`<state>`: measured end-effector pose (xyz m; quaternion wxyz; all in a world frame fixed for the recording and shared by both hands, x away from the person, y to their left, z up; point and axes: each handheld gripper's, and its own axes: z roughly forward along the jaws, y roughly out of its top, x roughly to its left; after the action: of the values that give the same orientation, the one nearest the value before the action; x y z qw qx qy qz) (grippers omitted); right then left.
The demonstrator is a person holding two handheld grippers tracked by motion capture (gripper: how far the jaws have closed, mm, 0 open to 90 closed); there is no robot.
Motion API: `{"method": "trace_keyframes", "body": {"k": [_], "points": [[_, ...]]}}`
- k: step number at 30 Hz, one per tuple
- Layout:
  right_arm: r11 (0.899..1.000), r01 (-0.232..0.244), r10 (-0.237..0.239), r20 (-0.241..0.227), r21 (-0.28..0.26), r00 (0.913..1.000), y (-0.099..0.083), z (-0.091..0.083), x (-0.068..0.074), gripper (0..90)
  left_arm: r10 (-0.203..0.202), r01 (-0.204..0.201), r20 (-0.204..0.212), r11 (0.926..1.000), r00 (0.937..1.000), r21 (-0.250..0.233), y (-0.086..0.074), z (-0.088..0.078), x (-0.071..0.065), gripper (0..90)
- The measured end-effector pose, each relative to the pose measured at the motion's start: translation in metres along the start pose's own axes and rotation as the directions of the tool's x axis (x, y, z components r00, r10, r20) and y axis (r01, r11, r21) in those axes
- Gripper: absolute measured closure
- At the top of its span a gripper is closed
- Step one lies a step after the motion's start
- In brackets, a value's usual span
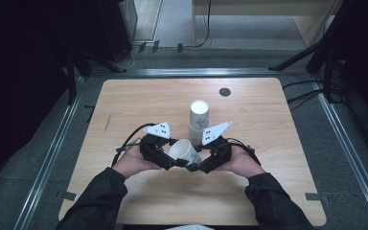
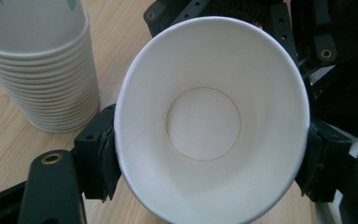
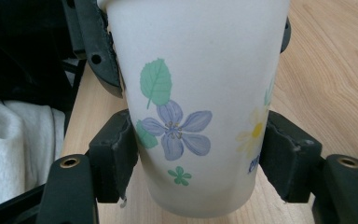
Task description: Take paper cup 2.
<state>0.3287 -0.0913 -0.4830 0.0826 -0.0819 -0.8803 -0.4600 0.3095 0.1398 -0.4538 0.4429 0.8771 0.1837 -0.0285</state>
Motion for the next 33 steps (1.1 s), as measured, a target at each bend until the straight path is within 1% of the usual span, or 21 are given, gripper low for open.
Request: {"method": "trace_keyframes", "body": {"k": [2, 3, 5, 8, 9, 11, 15, 16, 19, 22, 27, 28, 30, 31, 32, 33], "points": [[1.0, 0.002, -0.002, 0.001, 0.0, 1.0, 0.0, 0.0, 0.0, 33.0, 0.004, -0.004, -0.003, 1.0, 1.0, -0.001, 0.0, -0.001, 0.0, 24.0], [1.0, 0.0, 0.0, 0.0, -0.001, 1.0, 0.0, 0.0, 0.0, 32.3, 0.0, 0.0, 0.0, 1.0, 1.0, -0.006, 0.0, -0.001, 0.0, 24.1], [1.0, -0.019, 0.019, 0.0, -0.008, 0.9998, 0.001, -0.001, 0.0, 27.4, 0.0, 0.0, 0.0, 0.9997, 1.0, -0.024, 0.0, -0.006, 0.001, 24.1], [1.0, -0.022, 0.023, 0.014, -0.014, 0.9996, 0.001, -0.002, -0.001, 26.2, -0.004, 0.004, -0.004, 0.9994, 1.0, -0.034, 0.001, -0.011, 0.002, 24.1], [0.999, -0.032, 0.032, 0.019, -0.014, 0.9993, 0.001, -0.003, -0.002, 23.9, -0.006, 0.005, -0.007, 0.9993, 1.0, -0.037, 0.001, -0.014, 0.002, 24.2], [0.999, -0.036, 0.037, 0.023, -0.008, 0.9991, 0.0, -0.003, -0.003, 23.4, -0.007, 0.006, -0.016, 0.9992, 0.9999, -0.04, 0.001, -0.022, 0.003, 24.2], [0.999, -0.042, 0.042, 0.028, 0.001, 0.9987, -0.001, -0.004, -0.004, 23.4, -0.02, 0.019, -0.016, 0.9982, 0.9997, -0.057, 0.001, -0.028, 0.005, 24.3], [0.999, -0.038, 0.038, 0.042, 0.0, 0.9984, -0.001, -0.003, -0.004, 23.3, -0.026, 0.026, -0.013, 0.9977, 0.9996, -0.062, 0.001, -0.03, 0.006, 24.3], [0.999, -0.044, 0.043, 0.04, 0.011, 0.9983, -0.001, -0.002, -0.004, 23.4, -0.031, 0.029, -0.019, 0.9967, 0.9993, -0.076, 0.001, -0.035, 0.007, 25.0], [0.999, -0.041, 0.04, 0.048, 0.016, 0.9981, -0.002, -0.001, -0.004, 23.4, -0.03, 0.028, -0.023, 0.9971, 0.9993, -0.071, 0.001, -0.038, 0.008, 25.2], [0.999, -0.039, 0.038, 0.053, 0.013, 0.9978, -0.003, -0.003, -0.005, 23.4, -0.028, 0.025, -0.047, 0.9977, 0.9985, -0.062, 0.0, -0.045, 0.01, 25.2], [0.999, -0.044, 0.043, 0.057, 0.012, 0.9974, -0.003, -0.004, -0.005, 23.3, -0.035, 0.032, -0.047, 0.9976, 0.9983, -0.061, 0.0, -0.047, 0.011, 25.2], [0.999, -0.046, 0.045, 0.067, 0.008, 0.9967, -0.004, -0.005, -0.005, 22.9, -0.046, 0.042, -0.057, 0.9973, 0.9973, -0.059, -0.001, -0.051, 0.013, 25.3], [0.999, -0.046, 0.046, 0.076, 0.007, 0.9961, -0.004, -0.005, -0.005, 22.3, -0.052, 0.049, -0.056, 0.9976, 0.9971, -0.048, -0.002, -0.054, 0.015, 25.2], [0.999, -0.054, 0.053, 0.082, 0.007, 0.9952, -0.005, -0.005, -0.005, 22.0, -0.055, 0.052, -0.066, 0.9975, 0.9963, -0.047, -0.003, -0.055, 0.016, 25.2], [0.998, -0.062, 0.062, 0.103, 0.001, 0.9927, -0.005, -0.006, -0.004, 21.7, -0.056, 0.053, -0.079, 0.9978, 0.9953, -0.039, -0.004, -0.058, 0.018, 25.2]]}}
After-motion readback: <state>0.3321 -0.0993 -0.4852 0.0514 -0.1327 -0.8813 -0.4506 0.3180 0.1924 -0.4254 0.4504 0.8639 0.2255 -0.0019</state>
